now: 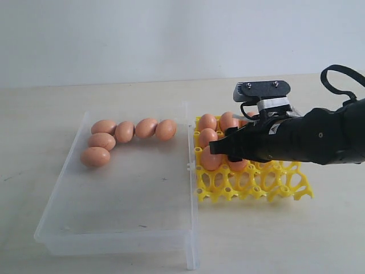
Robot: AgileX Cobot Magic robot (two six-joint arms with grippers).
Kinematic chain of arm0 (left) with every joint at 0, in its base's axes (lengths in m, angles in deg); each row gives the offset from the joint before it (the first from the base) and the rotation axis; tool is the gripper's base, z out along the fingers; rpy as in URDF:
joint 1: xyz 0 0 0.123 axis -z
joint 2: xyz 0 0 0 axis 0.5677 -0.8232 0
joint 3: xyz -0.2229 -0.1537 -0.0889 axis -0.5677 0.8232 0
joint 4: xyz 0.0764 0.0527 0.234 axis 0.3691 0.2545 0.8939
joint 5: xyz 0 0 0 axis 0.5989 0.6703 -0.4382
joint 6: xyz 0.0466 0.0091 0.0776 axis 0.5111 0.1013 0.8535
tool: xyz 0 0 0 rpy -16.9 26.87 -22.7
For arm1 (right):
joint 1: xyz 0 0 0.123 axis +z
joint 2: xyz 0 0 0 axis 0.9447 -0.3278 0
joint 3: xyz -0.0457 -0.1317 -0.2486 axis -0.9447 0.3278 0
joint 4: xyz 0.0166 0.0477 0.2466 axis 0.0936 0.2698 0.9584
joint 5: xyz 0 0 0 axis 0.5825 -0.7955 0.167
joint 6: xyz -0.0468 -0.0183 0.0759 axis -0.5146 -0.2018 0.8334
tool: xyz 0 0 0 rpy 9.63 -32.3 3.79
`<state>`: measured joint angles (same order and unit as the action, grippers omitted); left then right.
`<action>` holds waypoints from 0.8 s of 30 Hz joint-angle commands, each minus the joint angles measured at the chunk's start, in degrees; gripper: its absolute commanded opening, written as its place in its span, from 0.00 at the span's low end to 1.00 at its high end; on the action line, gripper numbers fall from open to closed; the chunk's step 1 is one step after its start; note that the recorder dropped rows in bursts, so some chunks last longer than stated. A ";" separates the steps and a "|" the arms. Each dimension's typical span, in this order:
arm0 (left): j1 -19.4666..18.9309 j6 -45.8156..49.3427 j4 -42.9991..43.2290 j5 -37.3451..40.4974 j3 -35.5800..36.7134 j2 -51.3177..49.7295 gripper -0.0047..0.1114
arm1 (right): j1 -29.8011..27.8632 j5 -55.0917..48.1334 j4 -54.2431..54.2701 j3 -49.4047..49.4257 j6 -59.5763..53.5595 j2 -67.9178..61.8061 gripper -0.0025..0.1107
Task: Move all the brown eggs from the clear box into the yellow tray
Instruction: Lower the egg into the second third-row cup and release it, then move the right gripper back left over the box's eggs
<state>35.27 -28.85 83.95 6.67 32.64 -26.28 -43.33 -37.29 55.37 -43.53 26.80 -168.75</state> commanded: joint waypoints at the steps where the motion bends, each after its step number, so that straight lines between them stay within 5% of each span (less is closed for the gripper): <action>1: -0.07 -0.25 -0.16 -0.79 -0.23 0.32 0.04 | 0.12 -1.60 -0.03 -0.76 -0.28 3.28 0.54; 5: -0.07 -0.25 -0.16 -0.79 -0.23 0.32 0.04 | 2.78 -15.66 -0.03 -7.62 -0.67 5.33 0.47; 11: -0.07 -0.25 -0.16 -0.79 -0.23 0.32 0.04 | 8.32 -36.25 5.17 -20.79 -18.86 3.85 0.04; 12: -0.07 -0.25 -0.16 -0.79 -0.23 0.32 0.04 | 9.25 -37.67 5.49 -22.67 -20.47 3.25 0.03; 19: -0.07 -0.25 -0.16 -0.79 -0.23 0.32 0.04 | 13.19 -38.71 4.36 -34.26 -21.40 -4.41 0.06; 24: -0.07 -0.25 -0.16 -0.79 -0.23 0.32 0.04 | 15.14 -44.45 0.95 -45.03 -23.32 -13.70 0.32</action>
<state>35.27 -28.85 83.95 6.67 32.64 -26.28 -29.35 -78.67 58.16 -83.62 5.52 -178.21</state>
